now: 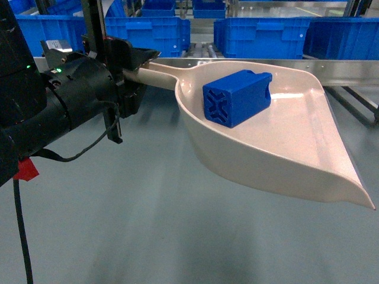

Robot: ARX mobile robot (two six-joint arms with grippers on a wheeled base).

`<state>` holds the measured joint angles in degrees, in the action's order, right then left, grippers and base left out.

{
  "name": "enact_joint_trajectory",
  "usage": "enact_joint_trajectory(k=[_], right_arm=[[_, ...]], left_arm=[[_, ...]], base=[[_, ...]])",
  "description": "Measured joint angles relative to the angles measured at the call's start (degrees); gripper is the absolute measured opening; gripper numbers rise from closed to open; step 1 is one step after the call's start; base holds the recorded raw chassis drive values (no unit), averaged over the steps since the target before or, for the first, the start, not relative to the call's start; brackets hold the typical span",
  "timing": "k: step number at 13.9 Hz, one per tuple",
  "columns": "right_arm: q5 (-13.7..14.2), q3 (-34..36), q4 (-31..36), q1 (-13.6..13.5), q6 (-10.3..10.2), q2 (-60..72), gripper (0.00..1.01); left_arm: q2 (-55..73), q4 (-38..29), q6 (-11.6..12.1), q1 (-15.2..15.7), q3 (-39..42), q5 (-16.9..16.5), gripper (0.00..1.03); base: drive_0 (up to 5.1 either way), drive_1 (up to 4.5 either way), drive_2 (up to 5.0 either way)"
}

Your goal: Place part in tray to right shelf

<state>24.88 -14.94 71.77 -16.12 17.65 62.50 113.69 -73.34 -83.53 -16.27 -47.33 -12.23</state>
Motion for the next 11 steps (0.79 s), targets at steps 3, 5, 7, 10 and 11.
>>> enact_joint_trajectory(k=[3,5,7,10,11], right_arm=[[0.0,0.0,0.1,0.0,0.0,0.0,0.98],[0.0,0.0,0.0,0.0,0.0,0.0,0.98],[0.0,0.0,0.0,0.0,0.0,0.0,0.98],[0.0,0.0,0.2,0.0,0.0,0.0,0.98],[0.0,0.0,0.0,0.0,0.0,0.0,0.98]], left_arm=[[0.0,0.0,0.0,0.3,0.0,0.1,0.12],[0.0,0.1,0.0,0.2,0.0,0.0,0.12],[0.0,0.0,-0.1,0.2,0.0,0.0,0.12],[0.0,0.0,0.0,0.2,0.0,0.1,0.12],[0.0,0.1,0.0,0.2,0.0,0.1,0.12]], base=[[0.0,4.28,-4.3],[0.0,4.17,-4.2],[0.0,3.78,-3.8],[0.0,3.84,-3.8],[0.1,4.32,-4.2]])
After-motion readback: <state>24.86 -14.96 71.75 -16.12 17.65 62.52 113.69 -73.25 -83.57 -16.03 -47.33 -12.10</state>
